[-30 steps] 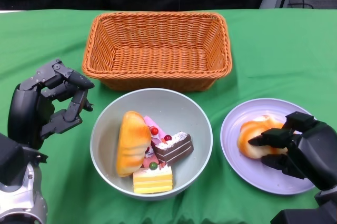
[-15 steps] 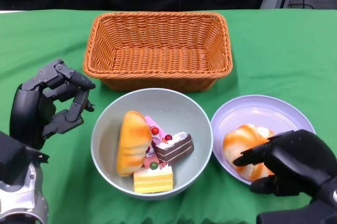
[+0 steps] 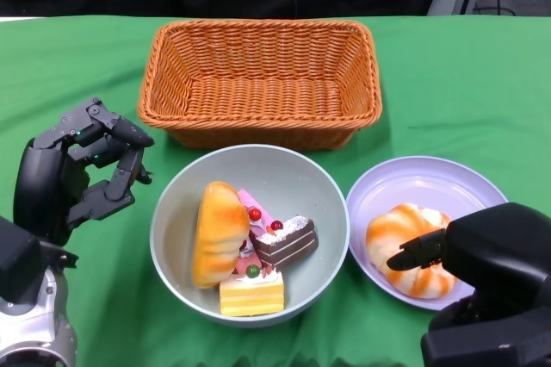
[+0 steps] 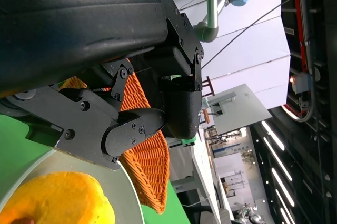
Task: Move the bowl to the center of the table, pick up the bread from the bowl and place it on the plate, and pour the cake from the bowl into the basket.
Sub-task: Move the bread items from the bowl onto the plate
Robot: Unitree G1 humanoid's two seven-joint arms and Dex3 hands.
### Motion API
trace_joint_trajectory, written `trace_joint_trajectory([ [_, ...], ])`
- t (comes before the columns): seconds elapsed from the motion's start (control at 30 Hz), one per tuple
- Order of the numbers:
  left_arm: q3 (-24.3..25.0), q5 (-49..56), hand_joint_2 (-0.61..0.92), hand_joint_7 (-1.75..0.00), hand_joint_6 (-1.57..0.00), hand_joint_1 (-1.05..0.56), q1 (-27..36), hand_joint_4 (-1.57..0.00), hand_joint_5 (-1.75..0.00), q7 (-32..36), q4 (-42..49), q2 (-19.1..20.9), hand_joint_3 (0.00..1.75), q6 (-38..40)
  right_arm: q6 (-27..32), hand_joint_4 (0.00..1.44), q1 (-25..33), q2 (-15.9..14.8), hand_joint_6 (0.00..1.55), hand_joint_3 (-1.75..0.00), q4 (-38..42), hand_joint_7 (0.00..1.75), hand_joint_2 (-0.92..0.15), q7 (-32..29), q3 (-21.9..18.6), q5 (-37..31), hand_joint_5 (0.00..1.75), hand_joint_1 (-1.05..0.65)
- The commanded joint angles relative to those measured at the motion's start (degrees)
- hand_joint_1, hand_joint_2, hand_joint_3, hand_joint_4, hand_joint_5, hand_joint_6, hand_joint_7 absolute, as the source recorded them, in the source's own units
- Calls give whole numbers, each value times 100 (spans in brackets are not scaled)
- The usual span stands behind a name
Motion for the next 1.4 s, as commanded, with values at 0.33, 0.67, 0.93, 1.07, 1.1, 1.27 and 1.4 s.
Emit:
trace_joint_trajectory([
  [0.33,29,-63,69,-136,-76,-13,-35,-81,-161,-46,66,104,88,-77,-982,65,328,590,63,0,453,1,-89,-1919,-395,401,5,-57],
  [0.67,21,-9,71,-132,-77,-16,-28,-82,-159,-5,111,89,82,-170,-2749,73,-39,950,68,0,1969,2,-89,-3349,-581,1373,5,-56],
  [0.93,2,38,70,-132,-77,-16,-19,-81,-159,50,103,81,85,-148,-3725,75,-582,1108,72,-1,3089,2,-91,-3819,-560,1637,5,-60],
  [1.07,5,-5,68,-133,-76,-17,-30,-80,-160,-18,107,68,87,-171,-4138,75,-926,1206,72,-1,3656,2,-92,-4015,-504,1666,5,-60],
  [1.1,2,6,68,-133,-76,-17,-33,-80,-161,-14,117,74,88,-202,-4245,75,-1012,1228,72,-1,3798,1,-91,-4044,-495,1681,4,-60],
  [1.27,-10,48,68,-134,-76,-16,-32,-81,-160,43,128,80,88,-246,-4619,75,-1362,1296,72,0,4326,1,-91,-4132,-463,1651,4,-60],
  [1.4,-13,-1,70,-133,-76,-15,-19,-82,-159,-30,112,70,87,-240,-4925,75,-1619,1337,73,0,4714,1,-90,-4196,-424,1663,4,-59],
])
